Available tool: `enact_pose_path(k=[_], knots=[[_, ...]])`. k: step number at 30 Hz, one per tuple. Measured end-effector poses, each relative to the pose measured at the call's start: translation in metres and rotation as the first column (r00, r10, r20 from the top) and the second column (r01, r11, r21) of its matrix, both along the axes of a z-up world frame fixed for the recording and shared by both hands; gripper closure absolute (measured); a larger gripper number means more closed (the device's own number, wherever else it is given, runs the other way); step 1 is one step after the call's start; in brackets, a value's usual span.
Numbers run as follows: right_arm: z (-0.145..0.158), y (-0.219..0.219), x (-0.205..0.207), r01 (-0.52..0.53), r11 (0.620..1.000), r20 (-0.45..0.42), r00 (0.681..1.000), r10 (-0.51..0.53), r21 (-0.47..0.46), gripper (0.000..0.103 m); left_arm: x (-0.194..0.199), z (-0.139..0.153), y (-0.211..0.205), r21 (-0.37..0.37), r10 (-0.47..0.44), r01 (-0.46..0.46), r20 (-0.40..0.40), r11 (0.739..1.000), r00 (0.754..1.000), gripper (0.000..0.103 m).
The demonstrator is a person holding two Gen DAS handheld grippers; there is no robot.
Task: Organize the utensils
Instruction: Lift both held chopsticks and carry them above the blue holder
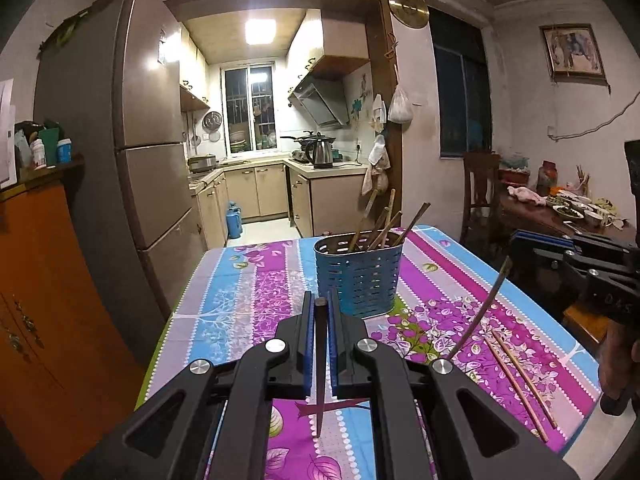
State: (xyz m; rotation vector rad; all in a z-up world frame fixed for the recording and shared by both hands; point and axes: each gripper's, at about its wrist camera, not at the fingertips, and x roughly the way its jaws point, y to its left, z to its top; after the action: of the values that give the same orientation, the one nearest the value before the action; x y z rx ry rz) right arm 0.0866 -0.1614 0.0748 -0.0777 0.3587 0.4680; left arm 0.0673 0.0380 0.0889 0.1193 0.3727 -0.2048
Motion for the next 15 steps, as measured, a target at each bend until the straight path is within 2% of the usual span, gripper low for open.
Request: enact_pose_path(k=[10, 15], knots=[[0.010, 0.007, 0.007, -0.010, 1.000, 0.018, 1.000, 0.010, -0.016, 0.098, 0.004, 0.004, 0.001, 0.018, 0.027, -0.027, 0.016, 0.999, 0.999, 0.096], [0.031, 0.006, 0.017, -0.005, 1.000, 0.046, 0.999, 0.005, -0.005, 0.098, 0.011, 0.013, -0.002, 0.026, 0.024, -0.025, 0.033, 0.999, 0.999, 0.096]])
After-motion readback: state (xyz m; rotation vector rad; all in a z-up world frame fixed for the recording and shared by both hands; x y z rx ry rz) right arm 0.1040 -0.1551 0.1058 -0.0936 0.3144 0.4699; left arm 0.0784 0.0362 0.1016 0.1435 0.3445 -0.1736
